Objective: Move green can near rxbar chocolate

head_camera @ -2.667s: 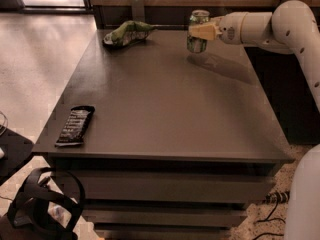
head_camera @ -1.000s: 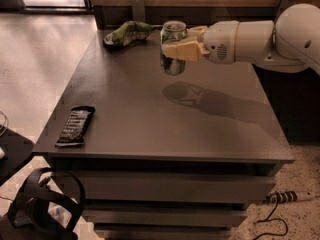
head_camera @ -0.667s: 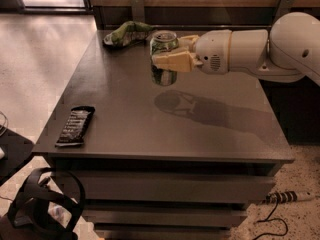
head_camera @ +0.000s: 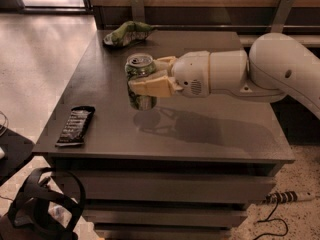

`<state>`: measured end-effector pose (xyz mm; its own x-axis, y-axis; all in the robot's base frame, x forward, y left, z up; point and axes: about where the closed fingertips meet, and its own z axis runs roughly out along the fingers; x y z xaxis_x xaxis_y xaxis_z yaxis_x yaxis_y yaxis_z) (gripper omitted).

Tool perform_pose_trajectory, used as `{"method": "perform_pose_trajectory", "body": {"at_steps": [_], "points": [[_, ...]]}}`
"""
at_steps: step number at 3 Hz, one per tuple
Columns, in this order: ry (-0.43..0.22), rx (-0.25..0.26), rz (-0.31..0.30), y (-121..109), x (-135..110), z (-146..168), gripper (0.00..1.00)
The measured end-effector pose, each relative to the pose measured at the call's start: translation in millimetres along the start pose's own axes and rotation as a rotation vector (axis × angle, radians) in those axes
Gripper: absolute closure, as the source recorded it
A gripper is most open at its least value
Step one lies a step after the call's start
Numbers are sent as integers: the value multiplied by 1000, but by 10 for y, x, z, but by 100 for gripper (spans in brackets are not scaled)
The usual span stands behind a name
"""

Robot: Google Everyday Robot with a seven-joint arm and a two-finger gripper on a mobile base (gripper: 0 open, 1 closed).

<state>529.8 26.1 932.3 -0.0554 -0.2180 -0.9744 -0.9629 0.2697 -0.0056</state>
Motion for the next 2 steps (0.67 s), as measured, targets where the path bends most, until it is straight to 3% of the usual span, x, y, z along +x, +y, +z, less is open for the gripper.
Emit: {"method": "perform_pose_trajectory", "body": {"at_steps": [2], "points": [[38,-7,-18,92,39,133,100]]}}
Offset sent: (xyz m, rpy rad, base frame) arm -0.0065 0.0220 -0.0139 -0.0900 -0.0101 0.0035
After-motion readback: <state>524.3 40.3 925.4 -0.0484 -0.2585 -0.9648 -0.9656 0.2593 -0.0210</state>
